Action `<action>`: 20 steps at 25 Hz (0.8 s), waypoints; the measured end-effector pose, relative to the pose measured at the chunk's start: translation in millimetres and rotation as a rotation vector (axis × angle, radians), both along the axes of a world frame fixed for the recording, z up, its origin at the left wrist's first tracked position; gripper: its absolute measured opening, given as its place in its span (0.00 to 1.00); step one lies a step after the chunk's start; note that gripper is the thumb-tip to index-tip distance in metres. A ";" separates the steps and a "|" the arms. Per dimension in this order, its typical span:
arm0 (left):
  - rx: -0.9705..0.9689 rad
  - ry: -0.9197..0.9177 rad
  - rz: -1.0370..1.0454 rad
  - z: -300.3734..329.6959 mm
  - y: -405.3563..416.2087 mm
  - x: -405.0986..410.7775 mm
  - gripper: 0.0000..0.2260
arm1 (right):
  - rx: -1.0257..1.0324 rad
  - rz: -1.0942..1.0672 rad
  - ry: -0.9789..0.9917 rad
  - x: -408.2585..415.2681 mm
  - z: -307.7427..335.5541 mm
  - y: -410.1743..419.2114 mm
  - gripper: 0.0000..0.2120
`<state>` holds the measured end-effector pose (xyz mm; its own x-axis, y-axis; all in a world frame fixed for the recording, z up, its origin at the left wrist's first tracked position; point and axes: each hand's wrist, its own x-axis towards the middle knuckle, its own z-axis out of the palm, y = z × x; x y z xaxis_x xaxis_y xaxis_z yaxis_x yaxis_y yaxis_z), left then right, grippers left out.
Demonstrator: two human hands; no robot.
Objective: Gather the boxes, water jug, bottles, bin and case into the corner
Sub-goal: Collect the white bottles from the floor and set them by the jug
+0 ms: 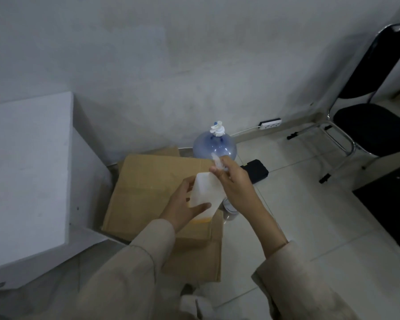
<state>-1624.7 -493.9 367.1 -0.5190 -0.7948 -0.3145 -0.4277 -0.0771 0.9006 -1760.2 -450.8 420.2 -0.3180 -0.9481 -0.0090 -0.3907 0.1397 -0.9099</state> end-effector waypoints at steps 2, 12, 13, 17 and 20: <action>-0.007 -0.028 -0.005 0.2 -21.6 -17.1 0.31 | -0.017 -0.021 -0.033 -17.9 -0.6 -22.7 0.09; 0.067 -0.060 0.149 -35.6 -94.8 -125.7 0.19 | 0.000 0.013 -0.114 -139.9 -34.4 -123.6 0.07; 0.107 -0.036 0.201 -38.7 -101.5 -143.9 0.19 | 0.025 0.060 -0.102 -155.8 -40.4 -133.9 0.08; 0.179 0.039 0.425 -57.2 -119.1 -211.7 0.17 | 0.137 0.255 -0.064 -214.7 -68.5 -165.7 0.05; 0.238 0.067 0.497 -78.3 -125.2 -251.3 0.17 | 0.216 0.336 -0.041 -254.7 -92.5 -183.8 0.05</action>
